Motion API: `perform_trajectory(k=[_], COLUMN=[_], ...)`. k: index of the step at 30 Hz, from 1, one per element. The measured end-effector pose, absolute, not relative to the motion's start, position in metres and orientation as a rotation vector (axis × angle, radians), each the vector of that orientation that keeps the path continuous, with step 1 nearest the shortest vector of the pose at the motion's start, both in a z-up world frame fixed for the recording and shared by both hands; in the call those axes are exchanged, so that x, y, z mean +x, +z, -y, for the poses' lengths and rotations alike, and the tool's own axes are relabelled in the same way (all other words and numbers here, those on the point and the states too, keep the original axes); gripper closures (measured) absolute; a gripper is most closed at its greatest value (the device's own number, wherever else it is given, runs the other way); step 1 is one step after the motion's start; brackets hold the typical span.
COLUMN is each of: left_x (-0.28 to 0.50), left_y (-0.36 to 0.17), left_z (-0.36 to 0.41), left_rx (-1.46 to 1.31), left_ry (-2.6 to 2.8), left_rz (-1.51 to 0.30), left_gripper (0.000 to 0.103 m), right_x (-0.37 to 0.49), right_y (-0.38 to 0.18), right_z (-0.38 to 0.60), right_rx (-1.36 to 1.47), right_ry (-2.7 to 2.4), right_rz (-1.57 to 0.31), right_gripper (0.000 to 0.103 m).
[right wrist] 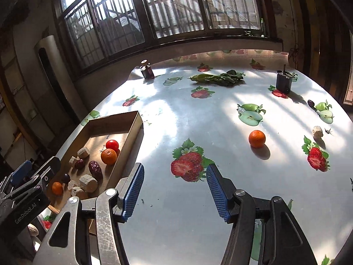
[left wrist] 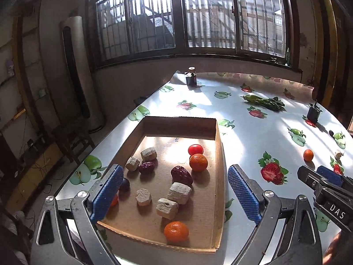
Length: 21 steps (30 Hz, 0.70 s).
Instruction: Organize fruits
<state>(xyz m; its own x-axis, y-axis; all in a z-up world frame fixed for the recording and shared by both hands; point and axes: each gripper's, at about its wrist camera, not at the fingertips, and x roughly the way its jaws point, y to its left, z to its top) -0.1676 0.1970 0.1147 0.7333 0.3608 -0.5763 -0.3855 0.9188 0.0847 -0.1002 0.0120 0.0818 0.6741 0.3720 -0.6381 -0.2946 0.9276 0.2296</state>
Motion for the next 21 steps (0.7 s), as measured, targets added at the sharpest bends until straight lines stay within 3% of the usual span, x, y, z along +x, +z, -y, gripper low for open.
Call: perform_trajectory(k=[21], left_x=[-0.165], left_y=[0.109], left_z=[-0.167], left_rx=[-0.037], left_ry=[0.375], left_rz=[-0.675], left_gripper=[0.008], right_x=[-0.110], right_y=[0.064], right_z=[-0.007], right_rx=[0.103], right_ry=[0.416], right_rz=[-0.791], right_gripper=[0.036])
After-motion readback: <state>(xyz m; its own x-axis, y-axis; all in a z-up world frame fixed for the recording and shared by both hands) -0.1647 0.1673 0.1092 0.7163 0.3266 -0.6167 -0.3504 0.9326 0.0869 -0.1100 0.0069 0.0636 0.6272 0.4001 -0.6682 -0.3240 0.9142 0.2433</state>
